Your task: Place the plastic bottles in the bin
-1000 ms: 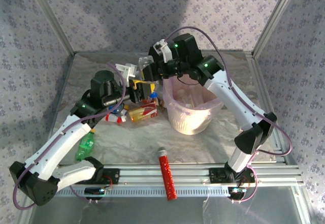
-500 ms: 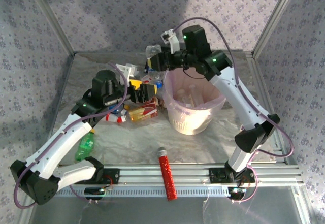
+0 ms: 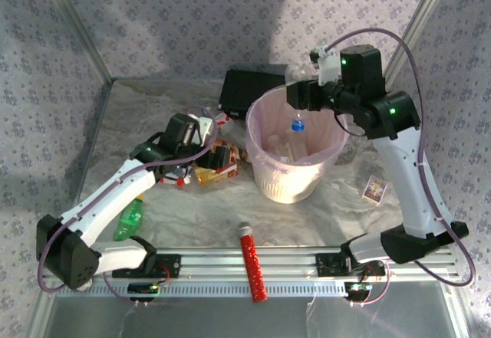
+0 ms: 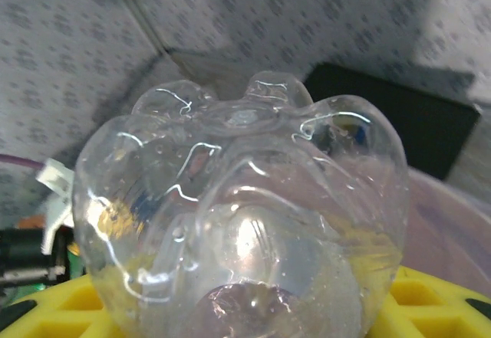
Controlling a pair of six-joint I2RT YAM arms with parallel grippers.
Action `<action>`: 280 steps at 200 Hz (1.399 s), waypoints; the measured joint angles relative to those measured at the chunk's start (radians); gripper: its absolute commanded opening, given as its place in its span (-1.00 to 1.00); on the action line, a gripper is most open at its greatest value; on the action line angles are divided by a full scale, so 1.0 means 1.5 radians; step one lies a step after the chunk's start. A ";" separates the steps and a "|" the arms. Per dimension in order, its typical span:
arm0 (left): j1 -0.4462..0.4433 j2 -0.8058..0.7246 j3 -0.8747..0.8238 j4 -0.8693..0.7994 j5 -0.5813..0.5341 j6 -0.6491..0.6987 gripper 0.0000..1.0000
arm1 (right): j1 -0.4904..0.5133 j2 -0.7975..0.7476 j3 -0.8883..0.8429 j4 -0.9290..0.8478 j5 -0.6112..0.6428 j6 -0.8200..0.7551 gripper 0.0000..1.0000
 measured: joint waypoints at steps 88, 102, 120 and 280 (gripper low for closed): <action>0.007 0.094 -0.030 0.016 0.040 0.109 0.99 | 0.024 0.025 -0.217 -0.012 0.052 -0.007 0.16; 0.007 0.108 -0.033 0.022 0.041 0.109 0.99 | 0.026 0.028 -0.253 0.004 0.051 -0.002 0.25; 0.007 0.121 -0.043 0.024 0.043 0.109 0.99 | 0.026 0.031 -0.284 0.022 0.047 0.005 0.39; 0.009 0.159 -0.060 0.045 0.099 0.112 1.00 | -0.013 -0.115 -0.269 0.040 0.051 0.003 0.70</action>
